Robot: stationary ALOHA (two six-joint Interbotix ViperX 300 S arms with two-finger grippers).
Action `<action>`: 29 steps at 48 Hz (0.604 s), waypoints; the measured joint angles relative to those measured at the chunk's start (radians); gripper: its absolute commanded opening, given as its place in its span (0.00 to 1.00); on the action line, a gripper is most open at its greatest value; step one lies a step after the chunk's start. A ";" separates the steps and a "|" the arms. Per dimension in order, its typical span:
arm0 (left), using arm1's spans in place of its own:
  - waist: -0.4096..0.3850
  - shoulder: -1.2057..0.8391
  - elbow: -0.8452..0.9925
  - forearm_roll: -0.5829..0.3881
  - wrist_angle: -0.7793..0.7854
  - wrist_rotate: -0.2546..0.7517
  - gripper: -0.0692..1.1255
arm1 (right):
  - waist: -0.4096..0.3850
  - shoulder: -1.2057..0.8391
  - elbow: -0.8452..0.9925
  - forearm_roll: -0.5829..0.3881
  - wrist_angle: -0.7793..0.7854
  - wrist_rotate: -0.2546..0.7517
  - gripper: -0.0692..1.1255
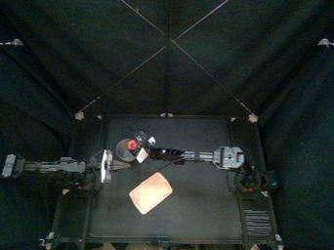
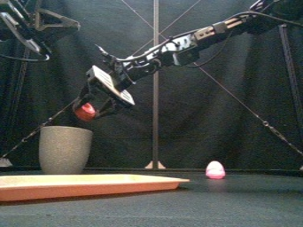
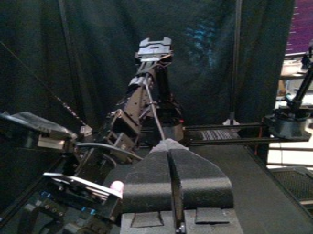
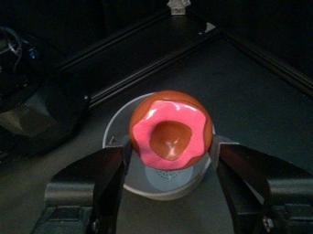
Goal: Pick the donut then place it in the grey bowl
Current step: Drop donut in the grey bowl and return to neutral
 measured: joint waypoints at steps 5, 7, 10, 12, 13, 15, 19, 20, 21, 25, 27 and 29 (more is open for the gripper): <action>0.000 -0.002 0.003 0.005 -0.002 0.000 0.06 | -0.009 0.015 -0.015 0.003 -0.014 0.000 0.92; 0.000 -0.002 0.005 0.006 -0.002 0.000 0.06 | -0.012 0.020 -0.018 0.005 -0.017 0.000 0.93; -0.002 0.000 0.006 0.006 -0.002 0.000 0.06 | -0.012 0.021 -0.021 0.009 -0.026 0.000 0.94; 0.000 -0.002 0.005 0.006 -0.002 0.000 0.06 | -0.012 0.020 -0.021 0.017 -0.038 0.000 0.94; -0.002 0.000 0.005 0.006 -0.002 0.000 0.06 | -0.012 0.020 -0.021 0.021 -0.046 0.000 0.94; -0.002 0.000 0.006 0.006 -0.002 0.000 0.06 | -0.012 0.021 -0.021 0.034 -0.057 0.000 0.94; 0.000 -0.002 0.006 0.006 -0.002 0.000 0.06 | -0.012 0.021 -0.020 0.055 -0.064 0.000 0.94; 0.000 0.000 0.006 0.006 -0.002 0.000 0.06 | -0.012 0.020 -0.018 0.058 -0.064 -0.002 0.94; 0.000 0.000 0.006 0.006 -0.002 0.000 0.06 | -0.012 0.021 -0.017 0.060 -0.066 -0.002 0.94; 0.000 -0.002 0.006 0.006 -0.002 0.000 0.06 | -0.011 0.014 0.005 0.058 -0.052 -0.003 0.94; 0.000 0.000 0.006 0.006 -0.002 0.000 0.06 | -0.011 0.003 0.020 0.054 -0.043 -0.003 0.94; 0.000 0.000 0.006 0.006 -0.002 0.000 0.06 | -0.011 -0.017 0.040 0.041 -0.028 -0.005 0.94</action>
